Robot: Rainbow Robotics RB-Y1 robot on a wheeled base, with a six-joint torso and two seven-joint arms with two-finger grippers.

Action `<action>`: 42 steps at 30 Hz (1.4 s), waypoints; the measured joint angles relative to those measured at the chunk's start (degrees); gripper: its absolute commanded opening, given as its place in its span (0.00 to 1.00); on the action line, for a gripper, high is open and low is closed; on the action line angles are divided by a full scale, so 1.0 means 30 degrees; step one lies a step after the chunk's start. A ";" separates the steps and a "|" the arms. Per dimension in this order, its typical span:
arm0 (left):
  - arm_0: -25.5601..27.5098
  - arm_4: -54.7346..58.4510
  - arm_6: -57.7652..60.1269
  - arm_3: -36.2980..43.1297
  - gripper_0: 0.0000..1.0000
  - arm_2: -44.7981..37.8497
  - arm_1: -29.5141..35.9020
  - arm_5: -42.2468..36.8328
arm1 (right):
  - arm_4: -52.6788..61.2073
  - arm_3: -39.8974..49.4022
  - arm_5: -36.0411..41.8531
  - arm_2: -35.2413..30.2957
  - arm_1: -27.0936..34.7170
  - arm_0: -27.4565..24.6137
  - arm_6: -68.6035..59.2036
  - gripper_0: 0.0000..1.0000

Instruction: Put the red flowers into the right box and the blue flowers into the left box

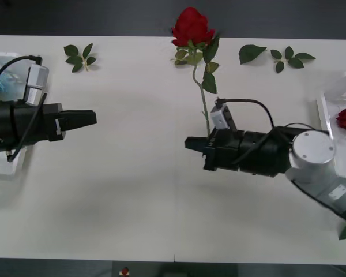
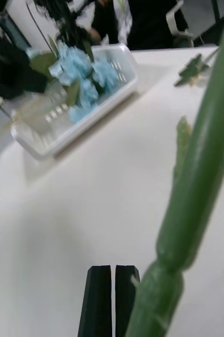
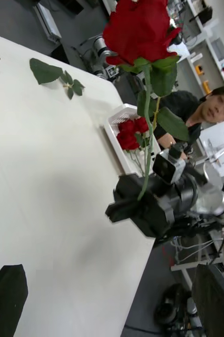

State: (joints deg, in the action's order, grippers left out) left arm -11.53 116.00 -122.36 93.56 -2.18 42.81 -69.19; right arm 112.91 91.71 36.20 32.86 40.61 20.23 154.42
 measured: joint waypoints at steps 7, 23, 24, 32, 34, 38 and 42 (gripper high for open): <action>-0.0017 0.3988 -0.3772 0.0989 0.93 0.4199 0.4516 0.4279 | 0.3150 0.0007 -0.0405 0.4587 0.8897 0.3405 0.0000 0.00; -0.0915 0.5549 -0.4280 0.6352 0.93 0.8621 0.7829 1.1871 | 0.5782 -0.4210 0.0295 0.8202 1.7845 0.4251 -0.4163 0.00; -0.0970 0.5622 -0.4280 0.6587 0.93 0.8718 0.7880 1.2207 | 0.5777 -0.5101 0.0520 0.8197 1.7707 0.4252 -0.4163 0.00; -0.1129 0.6470 -0.4282 0.7045 0.93 0.8865 0.8090 1.2692 | 0.3511 -0.9916 0.1805 0.8198 1.6595 0.4227 -0.4162 0.00; -0.1129 0.6937 -0.4283 0.7047 0.93 0.8865 0.8448 1.2692 | 0.2853 -1.0532 0.1784 0.8197 1.6461 0.4107 -0.4162 0.00; -0.1129 0.7765 -0.4284 0.7047 0.93 0.8866 0.9138 1.2856 | 0.1546 -1.1545 0.1409 0.8191 1.5949 0.3610 -0.4162 0.00; -0.1121 0.8488 -0.4285 0.7021 0.93 0.8858 0.9522 1.3613 | 0.0593 -1.3377 0.1417 0.8189 1.4676 0.3408 -0.4162 0.00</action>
State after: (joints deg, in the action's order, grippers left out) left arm -14.89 141.46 -135.21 114.62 24.39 71.37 -28.35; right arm 114.68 51.58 40.46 57.43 84.63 30.46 141.93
